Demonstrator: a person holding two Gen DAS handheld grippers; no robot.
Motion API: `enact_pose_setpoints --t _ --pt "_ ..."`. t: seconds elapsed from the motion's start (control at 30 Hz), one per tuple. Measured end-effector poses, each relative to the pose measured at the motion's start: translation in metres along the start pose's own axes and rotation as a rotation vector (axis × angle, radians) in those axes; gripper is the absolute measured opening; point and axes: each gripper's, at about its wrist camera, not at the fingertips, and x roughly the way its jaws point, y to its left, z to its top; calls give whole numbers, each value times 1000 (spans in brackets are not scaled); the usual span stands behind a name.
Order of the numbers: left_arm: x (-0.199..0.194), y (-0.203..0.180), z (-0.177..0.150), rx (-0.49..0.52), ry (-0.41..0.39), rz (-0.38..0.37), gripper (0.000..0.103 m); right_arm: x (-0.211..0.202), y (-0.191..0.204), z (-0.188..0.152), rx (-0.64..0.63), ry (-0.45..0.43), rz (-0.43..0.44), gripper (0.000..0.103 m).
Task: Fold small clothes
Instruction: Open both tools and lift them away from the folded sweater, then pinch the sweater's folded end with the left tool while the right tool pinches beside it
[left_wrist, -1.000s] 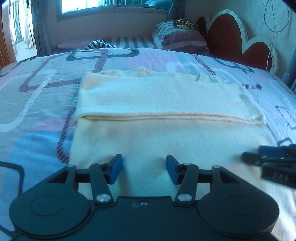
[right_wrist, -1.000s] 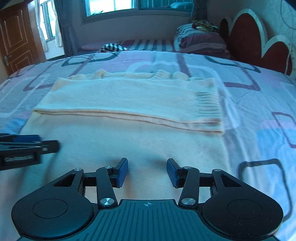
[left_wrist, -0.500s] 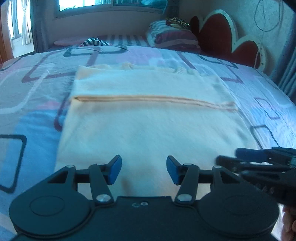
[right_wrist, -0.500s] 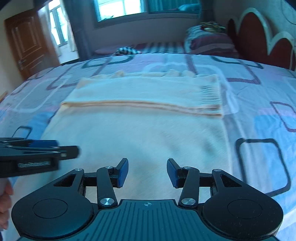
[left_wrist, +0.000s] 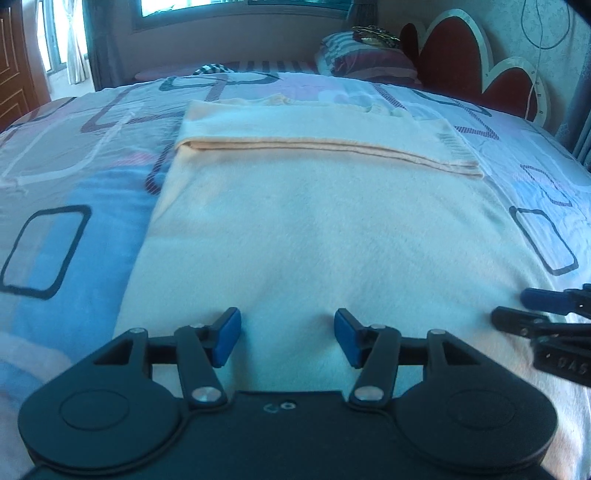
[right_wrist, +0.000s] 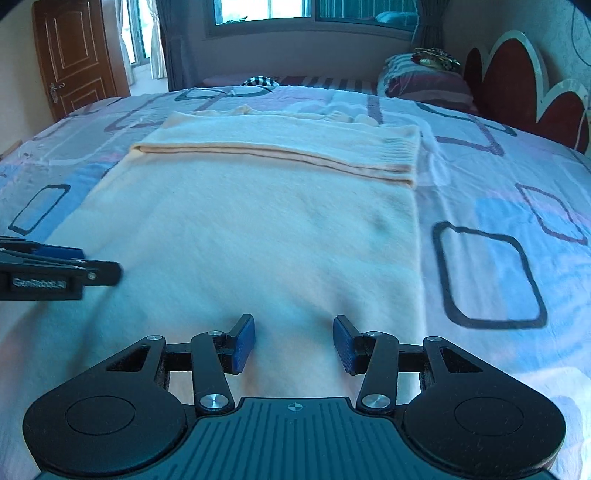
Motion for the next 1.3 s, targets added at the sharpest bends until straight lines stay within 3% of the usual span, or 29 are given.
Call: enact_pose_setpoints --t 0.2,0.43,0.57,0.77,1.17,1.3 --pt "-21 2 -13 -14 11 11 55 -21 3 -9 14 -17 29 46" --pt "-46 0 -35 20 11 -43 56 -45 46 -22 -3 -22 110 46" --pt "-48 6 -52 77 23 -64 57 -47 68 -37 -12 8 97 46" --pt "-61 37 -72 84 22 -94 58 -56 75 -63 -47 34 -31 46" --pt "-91 91 -88 38 12 -87 62 -99 46 -89 134 32 -227 46" --pt "-86 110 -90 -16 53 -124 58 -106 35 -95 206 42 -270 46"
